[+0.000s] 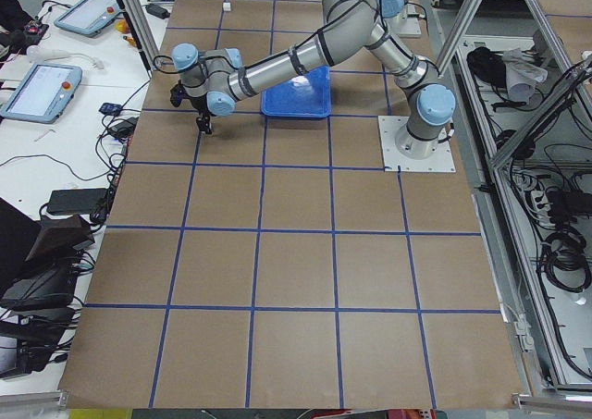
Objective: Assemble white blocks and place on blue tray
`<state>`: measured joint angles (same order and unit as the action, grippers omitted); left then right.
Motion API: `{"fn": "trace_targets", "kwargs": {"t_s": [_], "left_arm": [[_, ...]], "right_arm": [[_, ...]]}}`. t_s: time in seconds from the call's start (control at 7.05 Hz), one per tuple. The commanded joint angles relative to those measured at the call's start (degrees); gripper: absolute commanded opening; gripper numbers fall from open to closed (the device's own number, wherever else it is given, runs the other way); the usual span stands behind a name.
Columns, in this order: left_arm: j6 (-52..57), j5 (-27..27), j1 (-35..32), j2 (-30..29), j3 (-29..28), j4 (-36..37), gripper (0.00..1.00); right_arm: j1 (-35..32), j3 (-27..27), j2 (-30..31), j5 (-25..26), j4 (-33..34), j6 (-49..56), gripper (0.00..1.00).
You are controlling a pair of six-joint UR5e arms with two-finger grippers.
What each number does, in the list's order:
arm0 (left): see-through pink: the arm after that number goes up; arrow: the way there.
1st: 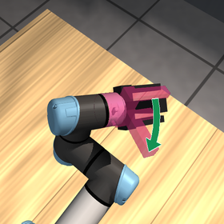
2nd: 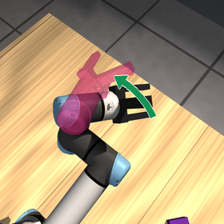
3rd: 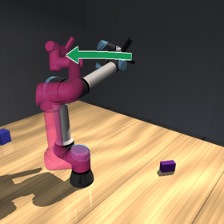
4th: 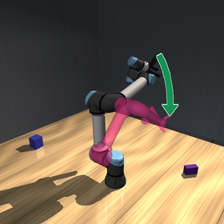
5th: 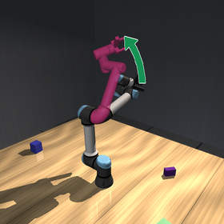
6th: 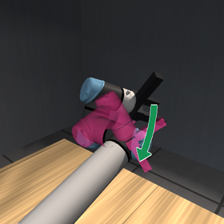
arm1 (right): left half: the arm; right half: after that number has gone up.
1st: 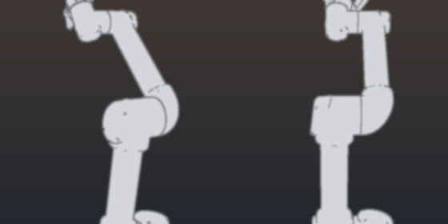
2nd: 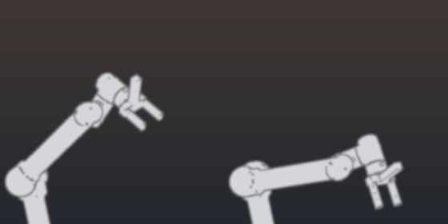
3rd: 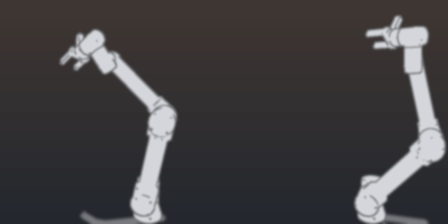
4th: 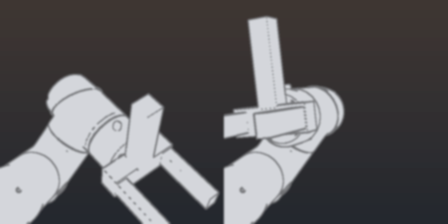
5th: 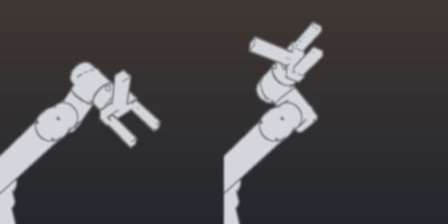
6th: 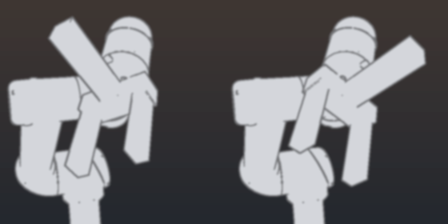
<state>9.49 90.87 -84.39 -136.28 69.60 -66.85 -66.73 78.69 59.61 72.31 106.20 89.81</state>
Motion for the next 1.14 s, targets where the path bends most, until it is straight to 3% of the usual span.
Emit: {"fn": "trace_targets", "kwargs": {"t_s": [0.0, 0.43, 0.71, 0.99], "left_arm": [[0.00, 0.00, 0.10, -0.38, -1.12, 0.06, 0.51], [0.00, 0.09, 0.10, -0.91, -2.10, 0.06, 0.00], [0.00, 0.00, 0.10, -0.83, -2.36, -0.03, 0.00], [0.00, 0.01, 0.19, -0.74, -2.27, -0.20, 0.00]], "right_arm": [[0.54, -4.49, -5.54, 0.03, -0.38, 12.27, 0.95], [0.55, -8.10, -10.20, -0.76, -0.38, 18.35, 0.92], [0.55, -12.75, -14.86, -3.66, -0.99, 20.14, 0.89], [0.55, -17.06, -18.20, -5.67, -6.59, 20.67, 0.90]]}}
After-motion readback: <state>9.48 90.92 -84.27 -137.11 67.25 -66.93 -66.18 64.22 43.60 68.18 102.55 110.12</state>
